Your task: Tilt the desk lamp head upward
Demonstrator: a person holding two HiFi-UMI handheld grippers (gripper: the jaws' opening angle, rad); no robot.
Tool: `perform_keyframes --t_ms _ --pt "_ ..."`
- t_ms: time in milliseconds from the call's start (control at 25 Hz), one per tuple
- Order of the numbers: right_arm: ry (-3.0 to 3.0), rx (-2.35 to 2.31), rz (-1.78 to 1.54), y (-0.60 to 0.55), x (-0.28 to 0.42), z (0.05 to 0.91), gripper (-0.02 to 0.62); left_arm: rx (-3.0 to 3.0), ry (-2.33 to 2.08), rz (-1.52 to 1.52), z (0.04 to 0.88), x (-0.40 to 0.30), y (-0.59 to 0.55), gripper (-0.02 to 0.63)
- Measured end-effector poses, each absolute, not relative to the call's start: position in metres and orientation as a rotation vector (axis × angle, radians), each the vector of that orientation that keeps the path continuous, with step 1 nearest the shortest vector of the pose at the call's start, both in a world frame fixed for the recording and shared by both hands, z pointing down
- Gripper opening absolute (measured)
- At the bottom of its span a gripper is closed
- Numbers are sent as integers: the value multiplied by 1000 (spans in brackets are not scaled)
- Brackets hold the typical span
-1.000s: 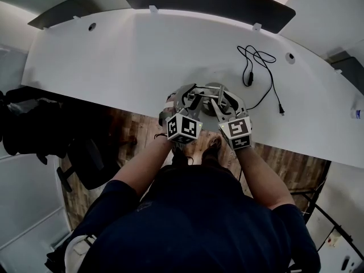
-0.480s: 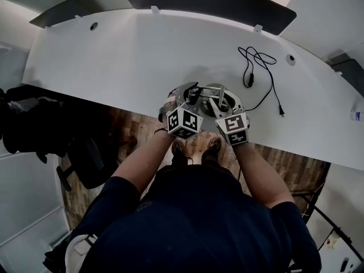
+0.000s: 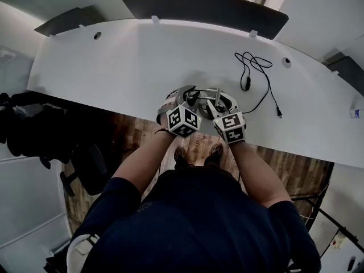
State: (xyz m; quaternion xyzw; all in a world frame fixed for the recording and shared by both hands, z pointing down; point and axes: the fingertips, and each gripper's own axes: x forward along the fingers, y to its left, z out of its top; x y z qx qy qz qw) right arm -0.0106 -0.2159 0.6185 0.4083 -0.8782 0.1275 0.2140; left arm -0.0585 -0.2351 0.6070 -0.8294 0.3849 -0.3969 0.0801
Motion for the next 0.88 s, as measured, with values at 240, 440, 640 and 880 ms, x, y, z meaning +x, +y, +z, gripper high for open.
perform_keyframes --t_ms 240,440,640,880 --pt "-2431 1132 360 -215 -10 619 163 -2429 1132 -1261 599 -62 -233 97" --pt "-2432 1133 363 -216 -9 619 163 -2353 1138 -1274 583 -70 -235 97" --pt "-2431 1133 373 -215 -9 620 163 -2248 1086 -1327 568 -78 -231 97" --pt "-2430 1121 379 -215 -10 619 163 -2087 1014 -1364 550 -84 -231 97"
